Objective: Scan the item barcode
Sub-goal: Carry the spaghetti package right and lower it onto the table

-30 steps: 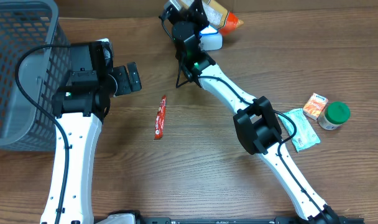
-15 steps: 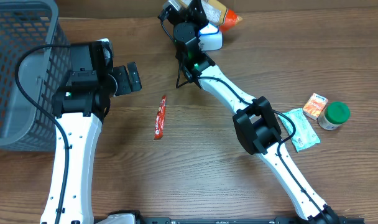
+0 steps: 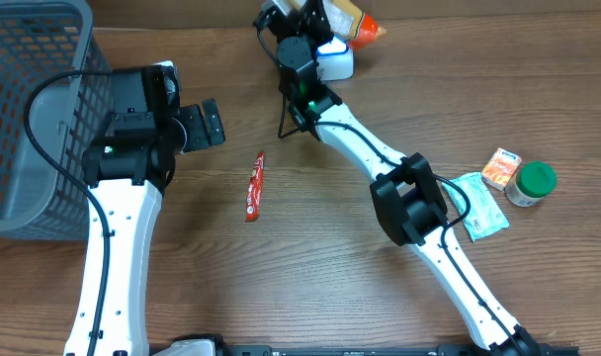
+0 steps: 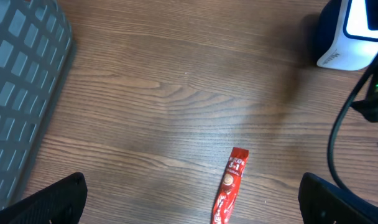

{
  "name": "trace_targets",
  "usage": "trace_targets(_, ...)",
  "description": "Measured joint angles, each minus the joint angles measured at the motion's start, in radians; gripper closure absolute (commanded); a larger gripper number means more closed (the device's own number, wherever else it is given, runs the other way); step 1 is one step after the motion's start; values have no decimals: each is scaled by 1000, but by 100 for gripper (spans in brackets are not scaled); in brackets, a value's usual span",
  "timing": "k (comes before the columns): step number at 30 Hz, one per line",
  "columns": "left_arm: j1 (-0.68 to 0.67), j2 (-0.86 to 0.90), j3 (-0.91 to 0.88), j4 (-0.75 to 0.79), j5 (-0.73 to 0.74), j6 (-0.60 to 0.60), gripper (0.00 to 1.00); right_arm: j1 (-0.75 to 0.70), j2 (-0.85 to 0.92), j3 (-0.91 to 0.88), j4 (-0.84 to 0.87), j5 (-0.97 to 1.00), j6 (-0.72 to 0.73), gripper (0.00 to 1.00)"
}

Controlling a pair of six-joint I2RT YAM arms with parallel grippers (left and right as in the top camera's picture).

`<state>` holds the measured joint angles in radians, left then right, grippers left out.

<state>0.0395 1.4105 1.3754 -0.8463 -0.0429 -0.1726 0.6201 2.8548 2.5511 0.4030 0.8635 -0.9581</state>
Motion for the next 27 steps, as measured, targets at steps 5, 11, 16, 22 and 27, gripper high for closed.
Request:
trace_targets(5, 0, 0, 0, 1, 0, 0, 0, 0, -82, -3, -240, 33, 72, 97)
trace_targets(11, 0, 0, 0, -1, 0, 0, 0, 0, -304, -12, -858, 14, 323, 97)
trace_targets(16, 0, 0, 0, 0, 0, 0, 0, -3, -547, -8, -1434, -33, 669, 96)
trace_targets(22, 0, 0, 0, 0, 0, 0, 0, -69, -713, 12, -2016, -338, 1060, 96)
trace_targets(27, 0, 0, 0, 0, 0, 0, 0, -179, -702, -151, -2087, -585, 1216, 96)
